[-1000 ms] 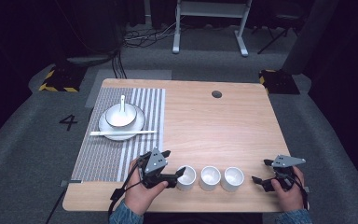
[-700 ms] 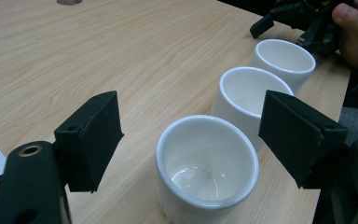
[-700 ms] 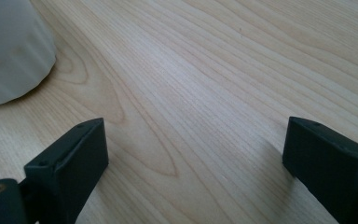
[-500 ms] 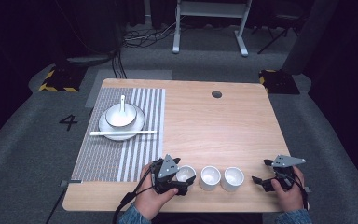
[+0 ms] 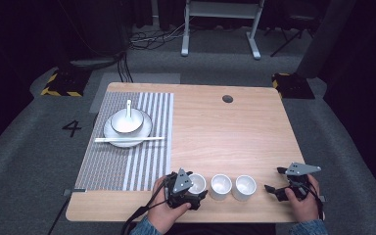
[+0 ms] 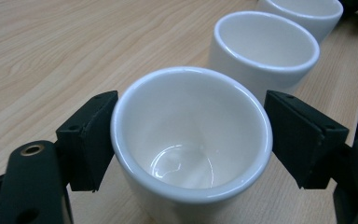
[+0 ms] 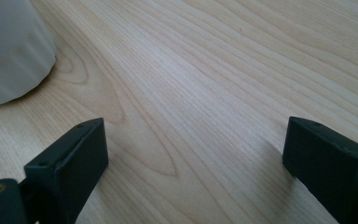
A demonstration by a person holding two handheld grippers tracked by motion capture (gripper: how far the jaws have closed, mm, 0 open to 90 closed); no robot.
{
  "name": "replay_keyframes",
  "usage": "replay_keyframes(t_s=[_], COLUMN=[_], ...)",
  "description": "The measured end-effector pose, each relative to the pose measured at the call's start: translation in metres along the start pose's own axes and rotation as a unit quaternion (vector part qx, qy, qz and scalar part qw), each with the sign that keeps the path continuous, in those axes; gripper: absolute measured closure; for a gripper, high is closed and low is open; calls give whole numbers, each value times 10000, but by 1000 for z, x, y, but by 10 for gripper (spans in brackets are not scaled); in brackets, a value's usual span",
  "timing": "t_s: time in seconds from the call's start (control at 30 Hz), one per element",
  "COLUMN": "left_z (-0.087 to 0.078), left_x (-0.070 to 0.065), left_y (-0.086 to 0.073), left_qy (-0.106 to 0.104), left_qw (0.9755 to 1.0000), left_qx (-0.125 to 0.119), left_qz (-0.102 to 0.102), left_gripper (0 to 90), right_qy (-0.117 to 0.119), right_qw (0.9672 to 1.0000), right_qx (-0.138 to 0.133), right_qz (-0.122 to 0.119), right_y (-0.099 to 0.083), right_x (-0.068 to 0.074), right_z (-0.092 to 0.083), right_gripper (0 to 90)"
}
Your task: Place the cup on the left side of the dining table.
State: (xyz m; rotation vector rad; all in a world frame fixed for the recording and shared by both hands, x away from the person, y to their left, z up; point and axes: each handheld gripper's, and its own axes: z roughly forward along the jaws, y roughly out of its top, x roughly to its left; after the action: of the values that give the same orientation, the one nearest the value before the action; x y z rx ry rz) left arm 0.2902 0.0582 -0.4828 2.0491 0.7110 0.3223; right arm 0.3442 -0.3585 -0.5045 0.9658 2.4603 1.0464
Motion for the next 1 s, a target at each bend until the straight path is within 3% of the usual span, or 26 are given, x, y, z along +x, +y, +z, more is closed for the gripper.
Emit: replay_keyframes(t_s=[0.13, 0.2, 0.27, 0.47, 1.0], left_z=[4, 4, 5, 5, 3], left_x=[-1, 0, 2, 3, 3], left_y=[-6, -7, -8, -10, -2], left_qy=[88, 139, 45, 18, -57], left_qw=[9999, 9998, 10000, 10000, 9998], left_qx=[60, 62, 27, -15, 161], left_qz=[102, 131, 25, 62, 112], left_gripper=[200, 250, 263, 265, 267], right_qy=[-1, -1, -1, -1, 0], right_qw=[10000, 10000, 10000, 10000, 10000], right_qx=[-2, -1, -2, -1, 0], right_qz=[0, 1, 0, 1, 1], right_y=[0, 0, 0, 0, 0], right_x=[0, 0, 0, 0, 0], right_z=[0, 0, 0, 0, 0], right_gripper=[69, 69, 69, 69, 69])
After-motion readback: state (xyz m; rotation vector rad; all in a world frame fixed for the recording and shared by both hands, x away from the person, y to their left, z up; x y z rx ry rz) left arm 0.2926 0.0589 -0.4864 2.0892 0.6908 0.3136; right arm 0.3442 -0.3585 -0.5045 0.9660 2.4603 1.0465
